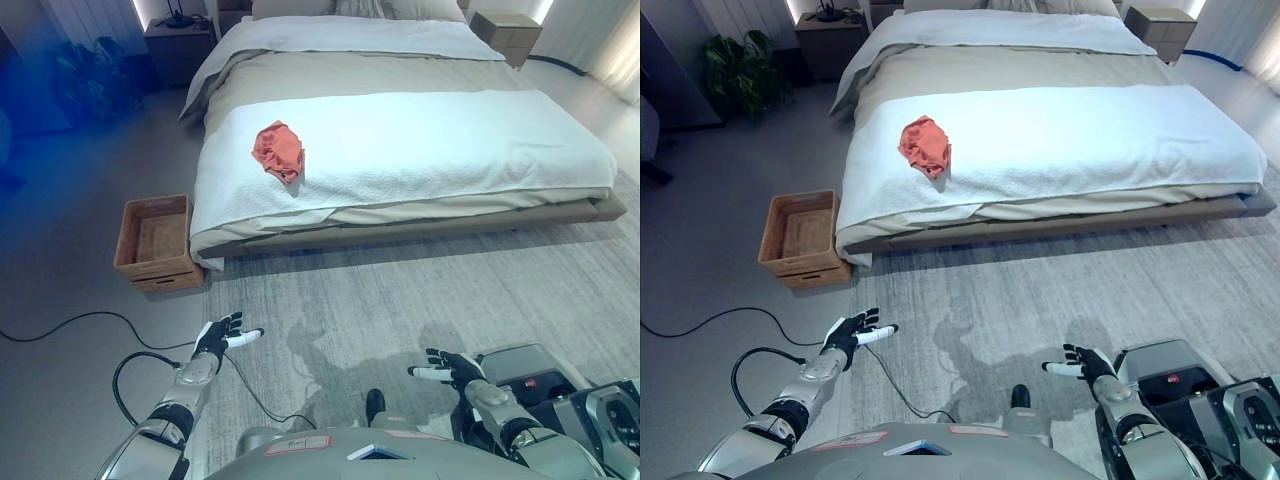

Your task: Put the clothes on the bed into the basket.

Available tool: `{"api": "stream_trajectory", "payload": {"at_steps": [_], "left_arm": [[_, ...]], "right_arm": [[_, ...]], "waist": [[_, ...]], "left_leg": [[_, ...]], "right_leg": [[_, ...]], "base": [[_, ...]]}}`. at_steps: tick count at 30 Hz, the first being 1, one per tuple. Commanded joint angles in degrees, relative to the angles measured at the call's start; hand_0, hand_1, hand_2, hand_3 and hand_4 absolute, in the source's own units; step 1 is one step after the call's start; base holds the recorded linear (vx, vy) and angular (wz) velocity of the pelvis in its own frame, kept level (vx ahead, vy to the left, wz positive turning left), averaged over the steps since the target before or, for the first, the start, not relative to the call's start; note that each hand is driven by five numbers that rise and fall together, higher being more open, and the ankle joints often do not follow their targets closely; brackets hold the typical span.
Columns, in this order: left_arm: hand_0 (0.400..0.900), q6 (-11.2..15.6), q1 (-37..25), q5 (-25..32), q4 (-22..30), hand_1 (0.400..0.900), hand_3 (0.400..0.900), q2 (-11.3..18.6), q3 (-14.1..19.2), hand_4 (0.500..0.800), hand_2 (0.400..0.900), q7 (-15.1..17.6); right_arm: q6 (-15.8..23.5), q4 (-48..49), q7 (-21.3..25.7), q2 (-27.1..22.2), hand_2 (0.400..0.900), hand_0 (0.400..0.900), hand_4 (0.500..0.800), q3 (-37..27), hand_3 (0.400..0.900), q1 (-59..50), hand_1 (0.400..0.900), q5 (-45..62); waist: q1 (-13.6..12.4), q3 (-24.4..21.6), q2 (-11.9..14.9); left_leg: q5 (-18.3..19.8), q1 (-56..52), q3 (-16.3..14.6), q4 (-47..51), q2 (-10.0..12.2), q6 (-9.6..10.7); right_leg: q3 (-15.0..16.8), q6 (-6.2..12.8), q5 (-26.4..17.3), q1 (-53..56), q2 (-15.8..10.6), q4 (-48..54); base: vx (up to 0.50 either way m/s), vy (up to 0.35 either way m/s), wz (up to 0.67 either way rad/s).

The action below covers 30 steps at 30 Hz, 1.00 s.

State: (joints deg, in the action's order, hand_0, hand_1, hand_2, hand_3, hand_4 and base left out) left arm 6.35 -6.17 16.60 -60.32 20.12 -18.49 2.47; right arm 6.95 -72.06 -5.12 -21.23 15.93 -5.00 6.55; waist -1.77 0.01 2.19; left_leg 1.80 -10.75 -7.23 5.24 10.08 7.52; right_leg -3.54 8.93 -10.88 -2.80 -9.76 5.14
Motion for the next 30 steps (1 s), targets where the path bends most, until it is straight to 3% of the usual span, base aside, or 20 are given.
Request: {"api": "stream_trajectory", "payload": {"at_steps": [1,26,30], "left_arm": [[0.900,3.3,-8.1,0.0,-1.9,0.900,0.900,0.7,0.2,0.800,0.900,0.9],[0.900,3.3,-9.6,0.0,-3.0,0.900,0.900,0.9,0.0,0.800,0.900,1.6],[0.900,3.4,-10.4,0.1,-2.4,0.900,0.900,0.6,-0.4,0.800,0.900,1.8]], "right_arm": [[2.4,-2.0,1.1,-1.7,0.900,0.900,0.800,0.5,0.900,-5.8,0.900,2.6],[2.5,-2.2,1.4,-1.6,0.900,0.900,0.800,-0.6,0.900,-6.1,0.900,5.0],[2.5,-1.2,1.4,-1.9,0.900,0.900,0.800,-0.4,0.900,-6.3,0.900,5.5]], "waist": [[0.3,1.8,0.3],[0.8,2.6,0.6],[1.3,3.6,0.5]], "left_leg": [[-1.2,1.3,-0.4,-0.2,-1.3,0.6],[-1.6,2.8,0.1,-0.2,-1.3,0.8],[-2.0,4.7,-0.2,-3.4,-0.8,0.9]], "right_leg": [[-4.5,0.55,4.9,6.5,0.5,-1.5],[-5.0,0.56,4.9,5.4,0.3,-2.5],[-3.8,0.04,6.4,4.0,0.3,-5.6]], "base": [[0.00,0.000,0.00],[0.00,0.002,0.03],[-0.06,0.005,0.25]]}}
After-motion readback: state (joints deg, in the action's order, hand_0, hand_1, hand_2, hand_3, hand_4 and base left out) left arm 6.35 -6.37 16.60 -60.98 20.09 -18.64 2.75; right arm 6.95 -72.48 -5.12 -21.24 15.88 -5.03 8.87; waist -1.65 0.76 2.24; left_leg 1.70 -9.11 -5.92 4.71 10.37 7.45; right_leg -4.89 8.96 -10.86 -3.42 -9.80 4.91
